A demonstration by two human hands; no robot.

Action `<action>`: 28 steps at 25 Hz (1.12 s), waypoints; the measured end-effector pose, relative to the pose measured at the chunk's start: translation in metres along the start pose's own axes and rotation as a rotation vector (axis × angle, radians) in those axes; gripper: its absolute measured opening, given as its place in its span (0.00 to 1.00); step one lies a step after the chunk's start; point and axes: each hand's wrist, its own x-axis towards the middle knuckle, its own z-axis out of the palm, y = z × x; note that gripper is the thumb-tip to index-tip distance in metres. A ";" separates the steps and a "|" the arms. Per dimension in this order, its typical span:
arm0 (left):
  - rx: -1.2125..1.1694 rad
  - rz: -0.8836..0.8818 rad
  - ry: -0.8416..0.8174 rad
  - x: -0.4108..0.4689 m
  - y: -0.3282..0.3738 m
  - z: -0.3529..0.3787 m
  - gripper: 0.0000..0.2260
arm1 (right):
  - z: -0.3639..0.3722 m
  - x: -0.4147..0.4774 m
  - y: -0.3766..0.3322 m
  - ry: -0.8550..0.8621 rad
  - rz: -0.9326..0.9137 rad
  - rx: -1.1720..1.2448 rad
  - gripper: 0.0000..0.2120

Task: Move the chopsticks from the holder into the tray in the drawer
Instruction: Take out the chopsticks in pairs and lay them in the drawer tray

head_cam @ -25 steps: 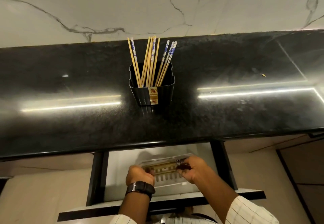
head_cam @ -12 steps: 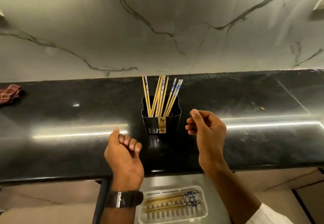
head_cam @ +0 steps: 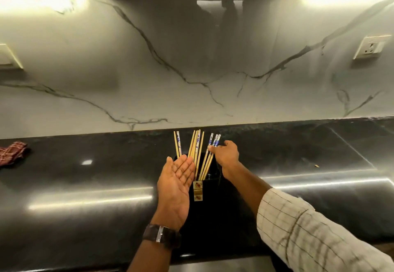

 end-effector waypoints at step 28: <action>-0.178 0.062 0.065 -0.073 -0.080 -0.015 0.11 | -0.104 -0.162 0.057 0.224 -0.055 0.866 0.05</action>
